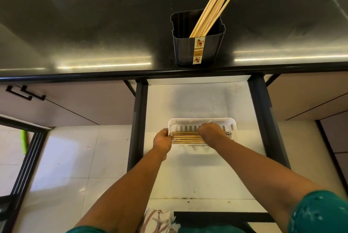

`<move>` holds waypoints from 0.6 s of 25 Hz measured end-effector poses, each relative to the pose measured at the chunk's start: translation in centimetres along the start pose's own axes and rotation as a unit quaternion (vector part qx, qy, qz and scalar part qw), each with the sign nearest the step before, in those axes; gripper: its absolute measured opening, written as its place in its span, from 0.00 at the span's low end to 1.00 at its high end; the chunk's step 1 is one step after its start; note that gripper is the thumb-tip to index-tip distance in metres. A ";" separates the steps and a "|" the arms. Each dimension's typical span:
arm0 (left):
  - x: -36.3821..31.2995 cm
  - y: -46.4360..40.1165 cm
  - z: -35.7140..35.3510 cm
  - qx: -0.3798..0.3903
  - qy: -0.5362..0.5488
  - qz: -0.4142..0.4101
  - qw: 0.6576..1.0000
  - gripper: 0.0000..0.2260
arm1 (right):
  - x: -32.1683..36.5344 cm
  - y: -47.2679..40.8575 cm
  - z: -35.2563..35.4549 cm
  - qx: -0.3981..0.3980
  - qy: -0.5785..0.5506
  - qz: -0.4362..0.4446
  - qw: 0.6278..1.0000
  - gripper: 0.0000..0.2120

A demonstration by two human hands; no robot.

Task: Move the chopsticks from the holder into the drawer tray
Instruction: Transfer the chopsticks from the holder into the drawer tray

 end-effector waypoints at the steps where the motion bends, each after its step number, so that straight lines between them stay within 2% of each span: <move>1: 0.1 0.0 0.1 -0.005 -0.002 -0.001 1.000 0.07 | 0.0 -0.1 0.1 -0.004 0.000 -0.003 1.000 0.10; 6: 0.3 -0.1 0.1 -0.014 0.007 0.003 1.000 0.07 | -0.5 -0.4 1.0 -0.049 -0.077 -0.039 0.995 0.13; 12: 0.3 0.1 0.0 -0.020 0.024 0.006 1.000 0.09 | 0.2 0.2 0.0 -0.029 -0.184 -0.028 0.982 0.13; 15: 0.4 0.2 0.3 -0.036 0.008 0.005 0.999 0.10 | -0.9 0.6 0.5 -0.066 -0.214 -0.082 0.971 0.14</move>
Point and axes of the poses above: each hand's wrist, its own y-axis away from the middle knuckle, its own z-axis out of the back of the hand, x = y × z, the point moved 9 cm from there along -y, towards the middle knuckle, and after that the axes turned 3 degrees about y, right-handed, at the moved point
